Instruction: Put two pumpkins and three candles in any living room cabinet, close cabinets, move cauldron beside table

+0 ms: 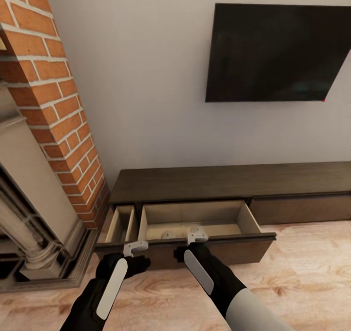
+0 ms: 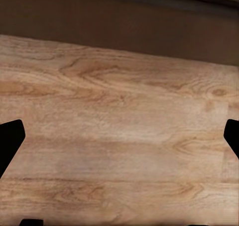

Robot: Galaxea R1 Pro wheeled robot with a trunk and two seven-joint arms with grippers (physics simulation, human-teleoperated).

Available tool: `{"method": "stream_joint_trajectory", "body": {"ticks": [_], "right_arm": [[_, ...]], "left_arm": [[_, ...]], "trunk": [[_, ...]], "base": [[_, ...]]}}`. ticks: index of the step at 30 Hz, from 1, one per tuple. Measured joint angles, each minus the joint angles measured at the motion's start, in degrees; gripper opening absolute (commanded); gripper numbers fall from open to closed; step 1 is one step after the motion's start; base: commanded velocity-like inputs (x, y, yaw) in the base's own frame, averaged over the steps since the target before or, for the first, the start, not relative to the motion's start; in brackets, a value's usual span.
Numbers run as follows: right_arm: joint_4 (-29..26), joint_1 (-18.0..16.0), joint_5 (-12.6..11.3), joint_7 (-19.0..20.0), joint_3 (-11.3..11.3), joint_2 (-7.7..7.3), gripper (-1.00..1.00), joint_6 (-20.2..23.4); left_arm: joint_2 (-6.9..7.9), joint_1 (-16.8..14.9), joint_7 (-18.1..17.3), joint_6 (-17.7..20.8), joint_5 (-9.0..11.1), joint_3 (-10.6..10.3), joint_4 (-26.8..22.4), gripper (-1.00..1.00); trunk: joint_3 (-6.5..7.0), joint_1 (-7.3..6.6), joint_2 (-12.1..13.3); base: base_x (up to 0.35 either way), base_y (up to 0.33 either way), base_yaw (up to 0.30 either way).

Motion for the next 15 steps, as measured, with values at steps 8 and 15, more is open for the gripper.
{"method": "stream_joint_trajectory", "body": {"ticks": [8, 15], "right_arm": [[0.14, 0.00, 0.06, 0.00, 0.14, 0.00, 1.00, -0.12], [0.34, 0.00, 0.15, 0.00, 0.14, 0.00, 1.00, -0.28]], "left_arm": [[0.00, 0.00, 0.00, -0.08, 0.00, 0.00, 0.00, 1.00], [0.23, 0.00, -0.24, -0.31, -0.07, -0.04, 0.02, 1.00]], "trunk": [[-1.44, 1.76, -3.21], [-2.69, 3.29, -6.02]], "base": [[-0.011, 0.000, 0.000], [0.000, 0.000, 0.000]]}}
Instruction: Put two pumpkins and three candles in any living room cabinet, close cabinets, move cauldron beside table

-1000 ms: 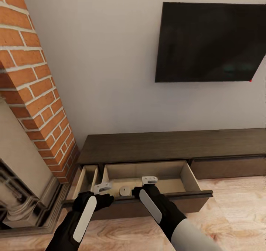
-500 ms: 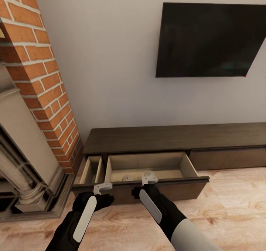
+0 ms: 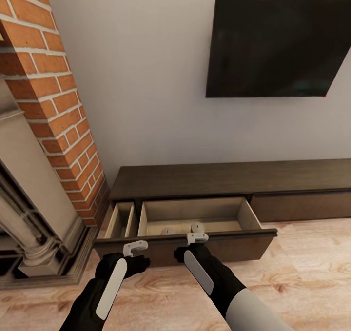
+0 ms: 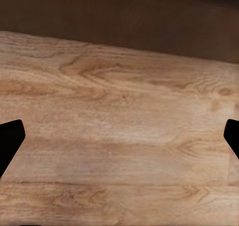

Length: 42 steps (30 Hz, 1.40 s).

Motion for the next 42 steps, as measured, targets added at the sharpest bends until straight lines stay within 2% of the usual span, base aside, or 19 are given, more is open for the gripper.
{"method": "stream_joint_trajectory", "body": {"ticks": [5, 16, 20, 24, 29, 35, 42], "right_arm": [[0.11, 0.00, 0.18, 0.00, -0.22, 0.00, 1.00, -0.39], [2.36, 0.39, 0.72, 0.23, -0.39, 0.00, 1.00, -4.98], [4.79, 0.43, 0.90, 2.26, -0.09, 0.00, 1.00, -6.56], [6.45, 0.44, 1.60, 5.42, 0.23, 0.00, 1.00, -7.59], [7.96, 0.31, 2.20, 6.77, 0.13, 0.00, 1.00, -9.91], [9.74, 0.25, 2.34, 10.72, 0.16, -1.30, 1.00, -14.94], [11.70, 0.12, 2.44, 12.82, 0.03, -2.82, 1.00, -18.75]], "left_arm": [[0.14, 0.00, -0.14, -0.50, -0.03, -0.07, 0.05, 1.00], [0.29, 0.00, -0.29, -0.97, -0.43, -0.19, 0.72, 1.00], [0.30, 0.00, -0.29, -1.35, -0.59, -0.16, 1.04, 1.00], [0.36, 0.00, -0.29, -3.34, -0.56, -0.23, 1.16, 1.00], [0.38, 0.00, -0.29, -4.61, -0.65, -0.37, 1.61, 1.00], [0.44, 0.00, -0.29, -9.45, -0.86, -0.38, 5.55, 1.00], [0.67, 0.00, -0.29, -11.23, -0.90, -0.59, 6.49, 1.00]], "trunk": [[-0.90, 1.10, -2.01], [-2.87, 3.51, -6.42], [-3.59, 4.39, -8.02], [-4.31, 5.27, -9.63], [-5.21, 6.37, -11.63], [-6.28, 7.69, -14.04], [-7.54, 9.23, -16.84]], "base": [[0.000, 0.000, 0.000], [0.000, 0.000, 0.000], [0.000, 0.000, 0.000], [0.000, 0.000, 0.000], [0.000, 0.000, 0.000], [0.000, 0.000, 0.000], [0.000, 0.000, 0.000]]}}
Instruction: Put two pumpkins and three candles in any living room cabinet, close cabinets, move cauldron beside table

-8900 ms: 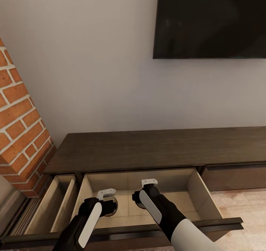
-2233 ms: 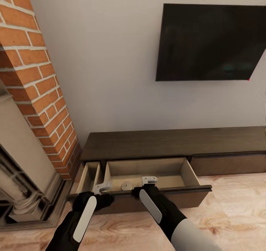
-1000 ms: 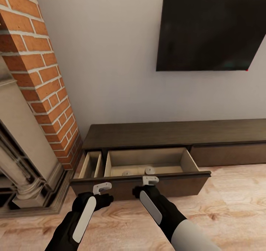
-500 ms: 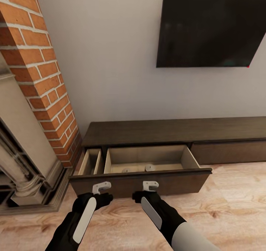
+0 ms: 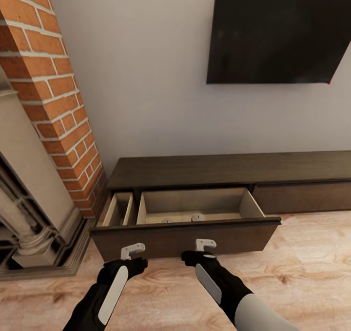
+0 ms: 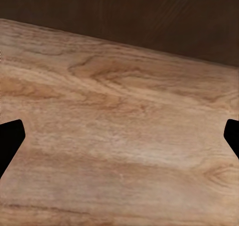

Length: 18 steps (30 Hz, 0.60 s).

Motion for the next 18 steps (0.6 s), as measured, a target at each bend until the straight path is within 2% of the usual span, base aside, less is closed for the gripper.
{"method": "stream_joint_trajectory", "body": {"ticks": [6, 13, 18], "right_arm": [[0.25, -0.10, -0.02, 0.37, -0.10, -0.03, 1.00, 0.07], [-0.24, -0.34, -0.31, 0.52, -0.39, 0.04, 1.00, 8.35], [-0.44, -0.38, -0.51, 0.39, -0.46, 0.05, 1.00, 10.19]], "left_arm": [[0.22, 0.00, 0.09, 0.07, 0.15, -0.21, -0.22, 1.00], [0.18, 0.00, 0.23, 0.57, 0.18, -0.26, -0.81, 1.00], [0.17, 0.00, 0.21, 0.76, 0.21, -0.30, -1.19, 1.00]], "trunk": [[0.00, 0.01, -0.01], [0.00, 0.01, -0.01], [0.00, 0.01, -0.01]], "base": [[0.000, 0.000, 0.000], [0.000, 0.000, 0.000], [-0.037, 0.000, 0.000]]}}
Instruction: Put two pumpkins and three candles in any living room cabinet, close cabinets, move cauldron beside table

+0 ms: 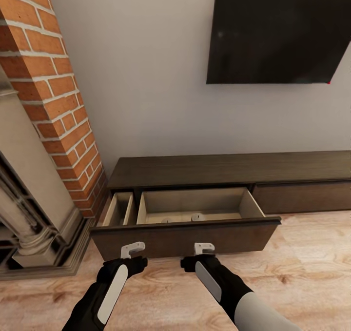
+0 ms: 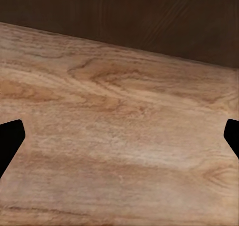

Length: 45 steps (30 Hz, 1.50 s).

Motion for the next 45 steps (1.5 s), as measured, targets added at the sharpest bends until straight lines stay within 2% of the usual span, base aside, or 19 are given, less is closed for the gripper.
{"method": "stream_joint_trajectory", "body": {"ticks": [3, 10, 18, 45], "right_arm": [[-0.06, 0.00, -0.02, -0.26, -0.01, 0.31, 1.00, 0.06], [-0.08, -0.01, -0.27, -0.07, -0.26, -0.04, 1.00, -0.08], [-0.07, -0.01, -0.25, -0.05, -1.67, -0.04, 1.00, 0.21], [0.00, -0.01, -0.32, 0.08, -1.77, -0.10, 1.00, 0.57]], "left_arm": [[-0.01, 0.00, 0.01, 0.31, 0.04, 0.03, -0.07, 1.00], [0.07, 0.00, -0.03, 0.49, 0.02, 0.06, -0.12, 1.00], [-0.01, 0.00, -0.03, 0.81, 0.05, 0.11, -0.21, 1.00], [0.03, 0.00, -0.03, 2.96, 0.05, 0.18, -1.35, 1.00]], "trunk": [[0.00, 0.00, 0.00], [0.00, 0.00, 0.00], [0.00, 0.00, 0.00], [0.00, 0.00, 0.00]], "base": [[-0.135, 0.000, -0.021], [-0.027, 0.000, -0.215], [-0.001, 0.000, -0.285], [0.000, 0.000, -0.288]]}}
